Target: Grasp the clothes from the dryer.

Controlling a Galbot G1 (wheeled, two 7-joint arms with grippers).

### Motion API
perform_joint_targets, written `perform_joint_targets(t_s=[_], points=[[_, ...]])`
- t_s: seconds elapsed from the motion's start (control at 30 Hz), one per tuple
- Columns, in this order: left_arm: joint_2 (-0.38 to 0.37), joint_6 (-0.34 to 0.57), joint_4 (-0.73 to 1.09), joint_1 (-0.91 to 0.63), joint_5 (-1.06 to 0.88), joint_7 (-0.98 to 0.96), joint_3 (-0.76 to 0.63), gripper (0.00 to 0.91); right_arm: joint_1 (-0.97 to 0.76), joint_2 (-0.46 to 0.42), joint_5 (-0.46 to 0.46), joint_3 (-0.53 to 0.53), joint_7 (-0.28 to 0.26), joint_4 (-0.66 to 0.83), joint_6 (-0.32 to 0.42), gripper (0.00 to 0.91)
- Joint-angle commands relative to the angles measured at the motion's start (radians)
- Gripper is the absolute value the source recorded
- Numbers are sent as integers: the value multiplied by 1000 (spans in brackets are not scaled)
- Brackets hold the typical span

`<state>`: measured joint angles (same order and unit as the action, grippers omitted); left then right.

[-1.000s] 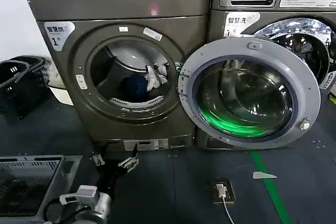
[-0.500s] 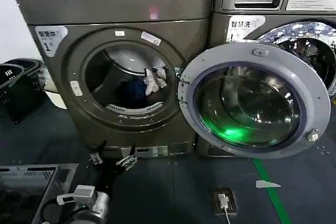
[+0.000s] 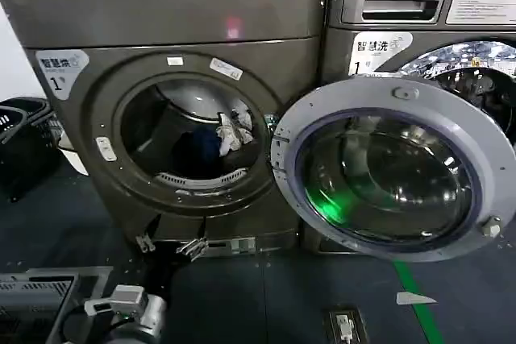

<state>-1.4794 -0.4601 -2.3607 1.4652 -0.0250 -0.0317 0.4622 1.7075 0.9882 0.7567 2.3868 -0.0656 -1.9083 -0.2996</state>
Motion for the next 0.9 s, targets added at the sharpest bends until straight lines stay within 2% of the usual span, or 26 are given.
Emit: perform_joint_targets(t_s=[0.03,0.9], points=[[2,-1,6,-5,1,1,-1,907,0,1,0,0,-1,1,1,907],[8,-8,0,-8,9,3,1,907,-3,6,-5,-5,-8,-6,5,907]])
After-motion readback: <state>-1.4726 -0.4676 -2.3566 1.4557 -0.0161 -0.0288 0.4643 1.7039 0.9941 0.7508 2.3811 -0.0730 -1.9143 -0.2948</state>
